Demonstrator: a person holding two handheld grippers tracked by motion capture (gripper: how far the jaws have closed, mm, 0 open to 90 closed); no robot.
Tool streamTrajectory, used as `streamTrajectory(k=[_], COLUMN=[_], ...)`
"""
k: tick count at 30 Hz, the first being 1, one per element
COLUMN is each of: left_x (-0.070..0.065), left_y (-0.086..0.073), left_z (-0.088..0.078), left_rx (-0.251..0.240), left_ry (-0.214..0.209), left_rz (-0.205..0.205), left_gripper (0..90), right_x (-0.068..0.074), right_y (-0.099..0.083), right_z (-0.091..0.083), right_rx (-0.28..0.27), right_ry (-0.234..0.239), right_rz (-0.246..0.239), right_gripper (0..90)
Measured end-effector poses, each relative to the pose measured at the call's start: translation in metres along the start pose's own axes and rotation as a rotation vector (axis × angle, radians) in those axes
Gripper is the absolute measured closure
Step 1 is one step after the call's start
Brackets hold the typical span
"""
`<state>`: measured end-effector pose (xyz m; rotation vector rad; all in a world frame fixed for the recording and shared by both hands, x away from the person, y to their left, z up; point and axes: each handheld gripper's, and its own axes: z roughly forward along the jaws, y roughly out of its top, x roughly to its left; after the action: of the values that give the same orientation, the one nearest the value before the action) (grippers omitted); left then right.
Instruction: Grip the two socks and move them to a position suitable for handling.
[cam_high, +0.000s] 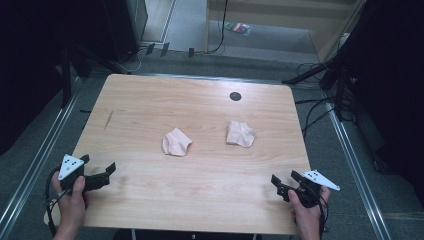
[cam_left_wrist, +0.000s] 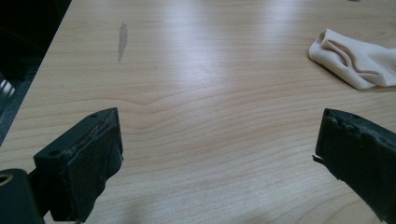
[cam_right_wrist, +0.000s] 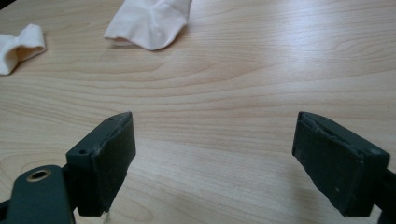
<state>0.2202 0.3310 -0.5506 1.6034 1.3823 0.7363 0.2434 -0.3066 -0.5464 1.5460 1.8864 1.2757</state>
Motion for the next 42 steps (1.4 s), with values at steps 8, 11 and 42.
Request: streamTrajectory(k=[8, 11, 42], left_x=[0.005, 0.005, 0.005], left_y=[0.001, 0.002, 0.001], left_z=[0.002, 0.003, 0.002], left_rx=[0.001, 0.012, 0.024], left_ry=[-0.042, -0.048, -0.057], left_rz=[-0.031, -0.02, -0.035], left_gripper=[1.1, 1.1, 1.1], right_x=[0.009, 0.024, 0.2], right_y=[0.005, 0.008, 0.053], right_z=[-0.003, 0.003, 0.105], right_rx=[-0.002, 0.022, 0.094], right_ry=[0.036, 0.042, 0.227], right_rz=[-0.014, -0.055, -0.218], right_gripper=[13.5, 13.5, 22.7])
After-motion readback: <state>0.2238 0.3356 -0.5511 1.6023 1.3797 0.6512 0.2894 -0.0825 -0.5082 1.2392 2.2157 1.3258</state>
